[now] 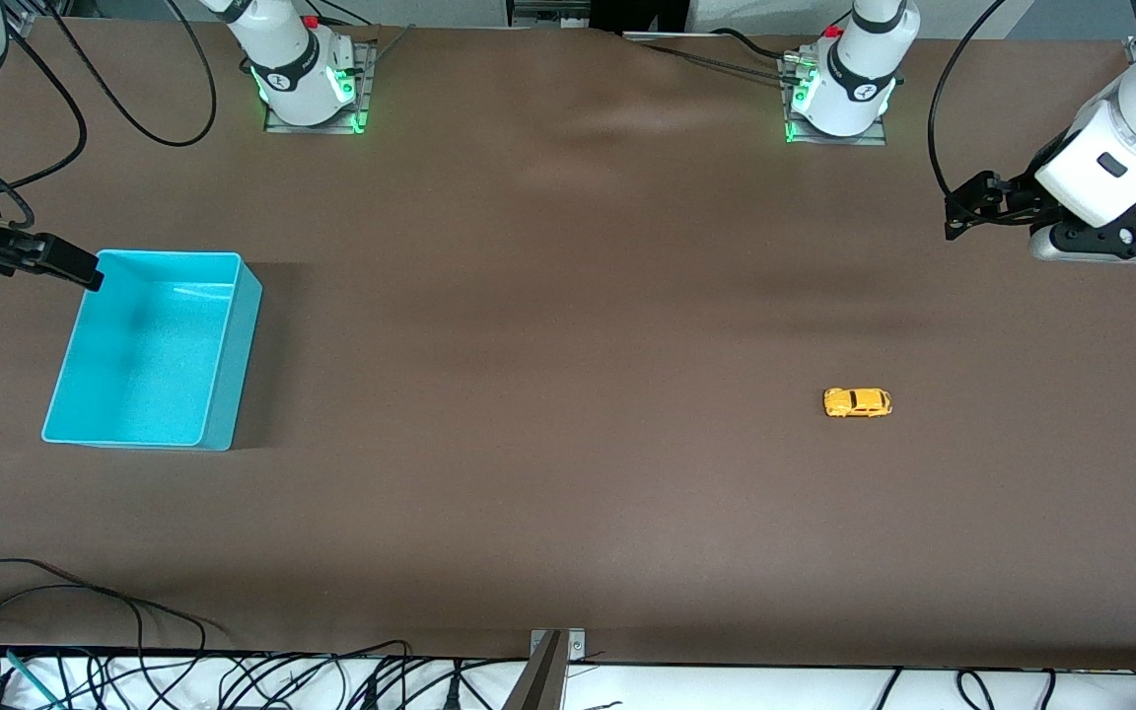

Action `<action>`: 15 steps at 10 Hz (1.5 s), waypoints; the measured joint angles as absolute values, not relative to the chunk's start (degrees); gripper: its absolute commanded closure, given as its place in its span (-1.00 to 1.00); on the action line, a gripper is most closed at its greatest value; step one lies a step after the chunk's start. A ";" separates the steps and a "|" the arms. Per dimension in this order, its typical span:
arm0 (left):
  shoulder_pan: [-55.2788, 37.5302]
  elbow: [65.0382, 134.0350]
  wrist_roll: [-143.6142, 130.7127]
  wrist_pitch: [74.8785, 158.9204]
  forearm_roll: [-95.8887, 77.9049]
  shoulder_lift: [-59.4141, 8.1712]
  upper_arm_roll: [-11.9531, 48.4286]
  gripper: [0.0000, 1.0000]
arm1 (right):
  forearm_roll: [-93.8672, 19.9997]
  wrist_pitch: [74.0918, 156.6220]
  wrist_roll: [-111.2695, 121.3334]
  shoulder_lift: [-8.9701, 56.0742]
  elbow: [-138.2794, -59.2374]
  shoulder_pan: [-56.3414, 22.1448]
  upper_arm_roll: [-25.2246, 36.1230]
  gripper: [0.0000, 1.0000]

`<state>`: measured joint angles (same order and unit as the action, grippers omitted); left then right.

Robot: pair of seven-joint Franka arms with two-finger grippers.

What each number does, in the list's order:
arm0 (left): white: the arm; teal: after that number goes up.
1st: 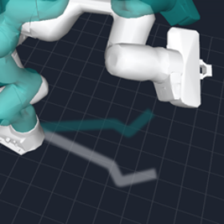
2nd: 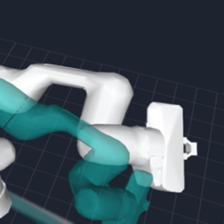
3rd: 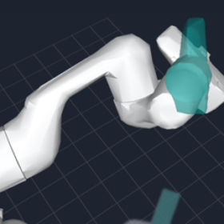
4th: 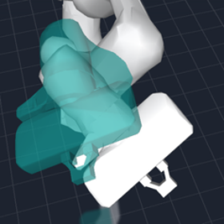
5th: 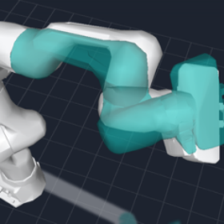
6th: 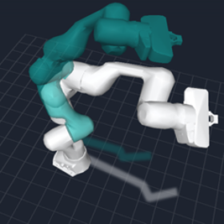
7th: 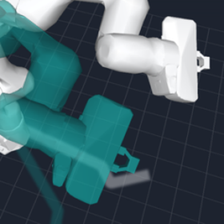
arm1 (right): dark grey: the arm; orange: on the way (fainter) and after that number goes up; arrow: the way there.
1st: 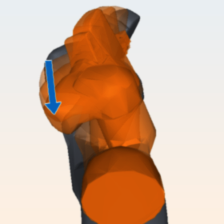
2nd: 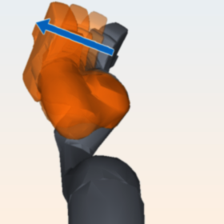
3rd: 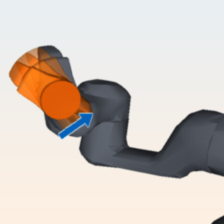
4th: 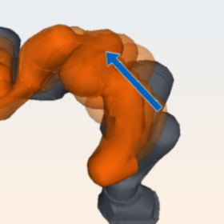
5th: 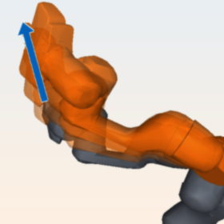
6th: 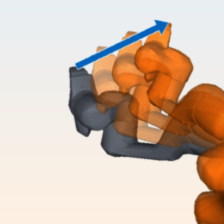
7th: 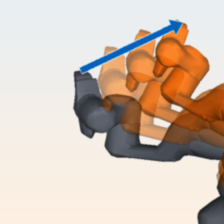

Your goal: Wind up and store yellow beetle car

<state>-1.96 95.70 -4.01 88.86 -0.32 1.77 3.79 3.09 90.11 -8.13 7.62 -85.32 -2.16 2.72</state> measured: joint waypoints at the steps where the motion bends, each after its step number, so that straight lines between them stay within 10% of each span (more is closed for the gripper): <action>1: -1.96 95.70 -4.01 88.86 -0.32 1.77 3.79 -1.00 | 3.09 90.11 -7.57 7.62 -85.32 -2.15 2.79 -1.00; 15: -2.00 94.51 -3.83 88.64 -0.32 1.27 3.78 -1.00 | 2.84 88.58 -3.61 7.63 -85.33 -2.11 2.99 -1.00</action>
<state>-2.00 94.51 -3.83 88.64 -0.32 1.27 3.78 2.84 88.58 -3.61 7.63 -85.33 -2.11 2.99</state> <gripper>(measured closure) 0.000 0.000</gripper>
